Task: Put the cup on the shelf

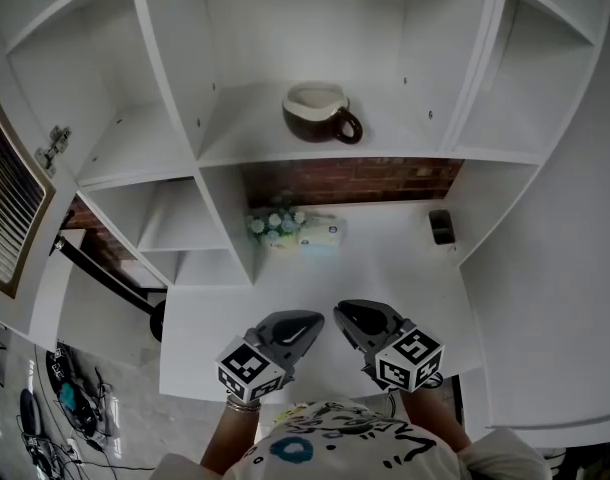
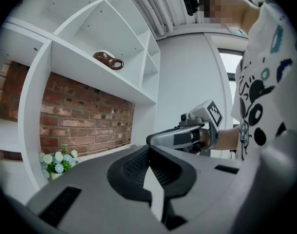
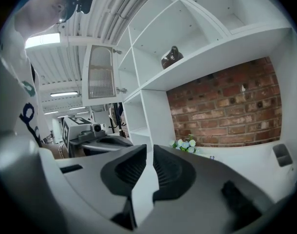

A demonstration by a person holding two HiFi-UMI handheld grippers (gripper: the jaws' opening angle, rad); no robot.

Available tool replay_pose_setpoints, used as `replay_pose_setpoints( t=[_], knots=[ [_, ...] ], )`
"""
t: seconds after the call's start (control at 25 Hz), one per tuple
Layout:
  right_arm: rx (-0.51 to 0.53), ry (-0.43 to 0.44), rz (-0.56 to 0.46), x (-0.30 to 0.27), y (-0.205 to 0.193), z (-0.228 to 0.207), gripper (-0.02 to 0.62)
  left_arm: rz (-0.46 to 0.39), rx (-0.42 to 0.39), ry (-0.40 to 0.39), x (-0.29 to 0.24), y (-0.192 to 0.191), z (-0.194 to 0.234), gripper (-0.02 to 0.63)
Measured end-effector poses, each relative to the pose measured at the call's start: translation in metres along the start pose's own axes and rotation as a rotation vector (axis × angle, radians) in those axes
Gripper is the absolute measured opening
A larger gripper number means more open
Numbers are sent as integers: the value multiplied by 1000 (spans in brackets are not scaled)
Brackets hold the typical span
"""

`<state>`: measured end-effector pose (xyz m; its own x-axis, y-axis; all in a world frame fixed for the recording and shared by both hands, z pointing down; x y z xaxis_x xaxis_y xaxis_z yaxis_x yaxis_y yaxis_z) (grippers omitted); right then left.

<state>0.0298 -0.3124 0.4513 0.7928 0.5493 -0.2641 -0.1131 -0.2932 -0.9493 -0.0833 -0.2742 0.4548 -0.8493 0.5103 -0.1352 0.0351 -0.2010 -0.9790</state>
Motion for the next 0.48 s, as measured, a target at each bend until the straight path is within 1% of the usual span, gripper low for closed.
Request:
replay_pose_setpoints(
  t=[0.28, 0.48],
  knots=[
    [4, 52, 37, 10, -22, 15, 41, 37, 10, -44, 3, -17, -18, 15],
    [16, 64, 63, 19, -36, 19, 32, 54, 42, -35, 9, -31, -20, 15]
  ],
)
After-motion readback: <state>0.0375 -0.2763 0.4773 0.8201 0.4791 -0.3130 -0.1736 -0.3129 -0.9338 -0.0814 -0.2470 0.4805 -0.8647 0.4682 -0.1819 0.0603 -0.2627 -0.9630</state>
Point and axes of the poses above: the fingertips, and each gripper's own axes: x backward along the fingers, z to its left, y out of its top, the point moved 6 cm from there along x, backward along the fingers, and after that the axes turned 9 degrees about -y, right-handed, at the moved point
